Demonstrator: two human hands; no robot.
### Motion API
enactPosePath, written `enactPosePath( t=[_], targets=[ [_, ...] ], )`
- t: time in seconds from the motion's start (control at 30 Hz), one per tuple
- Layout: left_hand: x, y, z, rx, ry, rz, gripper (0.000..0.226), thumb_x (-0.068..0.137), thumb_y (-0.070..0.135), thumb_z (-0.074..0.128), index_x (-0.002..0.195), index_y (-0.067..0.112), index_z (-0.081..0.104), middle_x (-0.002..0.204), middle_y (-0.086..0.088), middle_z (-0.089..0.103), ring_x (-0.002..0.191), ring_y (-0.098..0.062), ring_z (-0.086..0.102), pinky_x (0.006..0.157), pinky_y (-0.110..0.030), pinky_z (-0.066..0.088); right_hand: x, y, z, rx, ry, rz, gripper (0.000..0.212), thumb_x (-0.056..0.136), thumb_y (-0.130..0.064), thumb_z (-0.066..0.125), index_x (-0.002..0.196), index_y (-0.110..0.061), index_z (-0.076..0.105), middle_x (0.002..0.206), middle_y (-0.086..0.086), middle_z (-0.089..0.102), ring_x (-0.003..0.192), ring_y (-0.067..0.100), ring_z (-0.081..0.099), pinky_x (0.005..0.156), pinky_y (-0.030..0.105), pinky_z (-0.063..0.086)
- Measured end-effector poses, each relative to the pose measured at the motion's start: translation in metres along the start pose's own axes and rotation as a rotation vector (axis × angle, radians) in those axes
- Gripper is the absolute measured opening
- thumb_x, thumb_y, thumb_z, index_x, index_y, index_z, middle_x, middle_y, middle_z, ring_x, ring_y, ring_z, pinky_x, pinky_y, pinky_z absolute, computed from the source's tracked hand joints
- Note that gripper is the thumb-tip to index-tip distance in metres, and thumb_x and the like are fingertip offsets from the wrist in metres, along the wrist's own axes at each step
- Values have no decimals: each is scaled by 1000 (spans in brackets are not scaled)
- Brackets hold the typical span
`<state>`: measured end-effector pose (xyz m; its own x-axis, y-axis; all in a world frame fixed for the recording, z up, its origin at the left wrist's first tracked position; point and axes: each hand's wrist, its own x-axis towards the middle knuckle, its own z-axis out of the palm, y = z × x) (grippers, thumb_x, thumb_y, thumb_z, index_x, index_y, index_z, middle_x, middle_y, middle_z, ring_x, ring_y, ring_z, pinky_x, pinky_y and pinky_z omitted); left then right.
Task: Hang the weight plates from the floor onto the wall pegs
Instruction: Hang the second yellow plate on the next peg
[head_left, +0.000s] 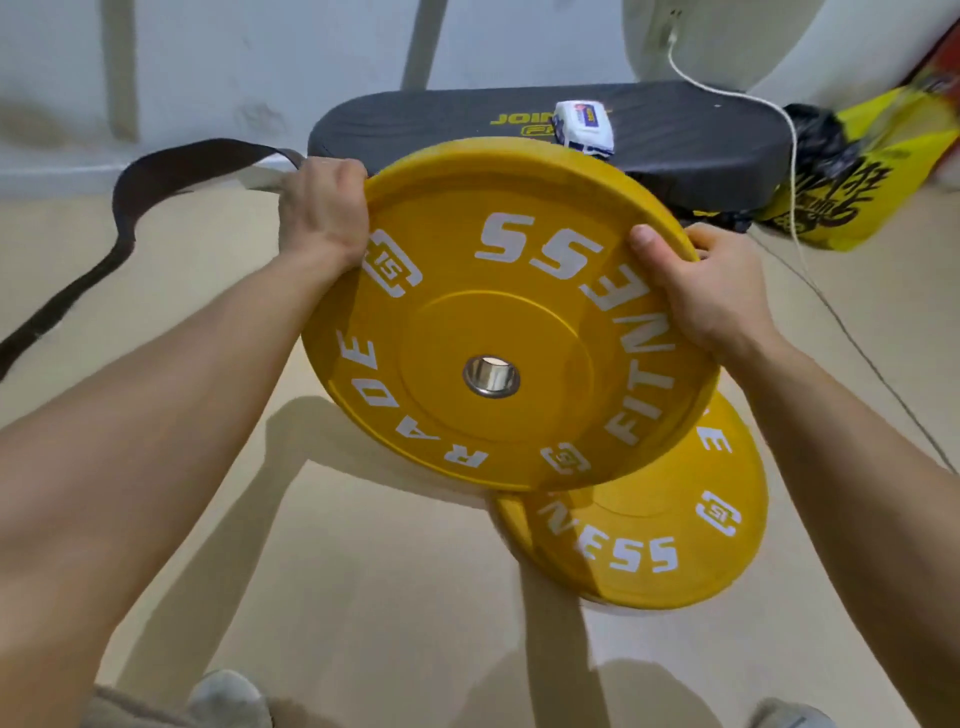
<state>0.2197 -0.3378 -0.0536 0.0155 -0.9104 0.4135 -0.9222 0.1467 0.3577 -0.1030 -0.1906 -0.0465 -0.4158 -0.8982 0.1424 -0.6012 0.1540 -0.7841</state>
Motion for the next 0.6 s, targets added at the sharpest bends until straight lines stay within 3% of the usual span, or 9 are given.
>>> enactPosePath(
  t=[0.17, 0.27, 0.33, 0.47, 0.6],
  targets=[
    [-1, 14, 25, -217, 95, -30, 38, 88, 27, 33, 55, 14, 44, 58, 3, 32, 67, -22, 37, 63, -32, 22, 10, 10, -16, -56, 82, -129, 62, 73, -83, 60, 99, -27, 66, 90, -8, 69, 79, 10, 67, 66, 30, 55],
    [1, 27, 36, -269, 90, 16, 37, 88, 33, 32, 51, 24, 32, 57, 1, 33, 60, -17, 35, 57, -32, 21, 21, 31, -24, -66, 109, -162, 63, 75, -83, 57, 99, -25, 65, 86, -6, 67, 76, 10, 65, 65, 29, 53],
    [8, 38, 39, -323, 57, 28, 39, 89, 33, 34, 52, 24, 38, 57, 3, 38, 56, -12, 37, 53, -28, 25, 33, 41, -24, -62, 107, -165, 69, 76, -83, 55, 99, -19, 68, 87, -1, 69, 75, 12, 66, 65, 27, 52],
    [36, 35, 45, -578, -190, 12, 51, 94, 40, 39, 80, 3, 71, 78, -9, 66, 74, -15, 58, 69, -30, 47, 60, 49, -20, -55, 95, -153, 69, 78, -82, 53, 95, -17, 70, 82, -2, 68, 71, 10, 65, 60, 23, 46],
    [40, 15, 54, -859, -569, -252, 48, 101, 54, 38, 84, 24, 72, 89, -4, 75, 83, -17, 71, 74, -35, 54, 85, 51, -14, -14, 31, -136, 62, 80, -78, 54, 96, -21, 70, 83, -8, 68, 74, 10, 67, 63, 26, 49]
  ],
)
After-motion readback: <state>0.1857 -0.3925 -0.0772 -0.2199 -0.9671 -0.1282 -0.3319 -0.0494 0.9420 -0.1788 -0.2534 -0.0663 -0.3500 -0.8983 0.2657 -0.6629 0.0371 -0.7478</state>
